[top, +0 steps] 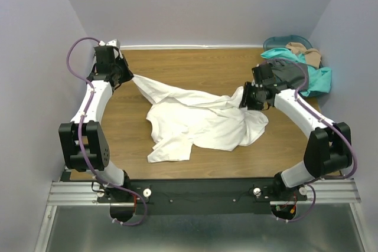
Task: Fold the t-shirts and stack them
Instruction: Flatten the tshirt out
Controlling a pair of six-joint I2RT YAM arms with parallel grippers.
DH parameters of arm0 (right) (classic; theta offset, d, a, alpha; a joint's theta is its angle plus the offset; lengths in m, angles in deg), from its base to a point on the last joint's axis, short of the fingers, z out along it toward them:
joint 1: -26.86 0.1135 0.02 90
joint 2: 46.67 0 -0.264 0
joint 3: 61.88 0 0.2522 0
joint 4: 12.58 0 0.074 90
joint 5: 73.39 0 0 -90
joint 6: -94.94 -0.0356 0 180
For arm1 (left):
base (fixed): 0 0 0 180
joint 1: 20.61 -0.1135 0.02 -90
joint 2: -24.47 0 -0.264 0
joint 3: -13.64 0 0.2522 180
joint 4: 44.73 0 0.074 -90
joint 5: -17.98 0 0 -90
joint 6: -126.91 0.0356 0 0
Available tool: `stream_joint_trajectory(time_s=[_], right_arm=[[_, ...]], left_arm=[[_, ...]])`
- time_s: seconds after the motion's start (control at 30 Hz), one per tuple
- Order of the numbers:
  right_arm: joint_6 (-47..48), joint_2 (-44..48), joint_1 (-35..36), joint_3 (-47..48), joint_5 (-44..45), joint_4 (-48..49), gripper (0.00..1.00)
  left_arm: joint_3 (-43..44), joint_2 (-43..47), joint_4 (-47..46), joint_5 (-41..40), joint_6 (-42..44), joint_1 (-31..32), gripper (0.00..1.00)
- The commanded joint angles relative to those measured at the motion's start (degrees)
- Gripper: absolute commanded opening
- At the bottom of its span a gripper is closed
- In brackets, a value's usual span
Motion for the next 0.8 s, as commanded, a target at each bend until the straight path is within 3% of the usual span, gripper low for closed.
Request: stream_joint_trajectory(time_s=[0.0, 0.4, 0.77], right_arm=[[0.26, -1.67, -0.21, 9.97, 6.3, -1.22, 0.53], [5.45, -28.28, -3.81, 30.18, 7.98, 7.22, 0.57], [7.04, -38.67, -5.05, 37.05, 7.89, 8.54, 0.55]], left_arm=[[-1.26, 2.04, 0.51, 1.12, 1.55, -0.54, 0.0], [-3.02, 3.62, -0.19, 3.23, 1.03, -0.53, 0.0], [-5.31, 4.76, -0.63, 4.2, 0.67, -0.53, 0.0]])
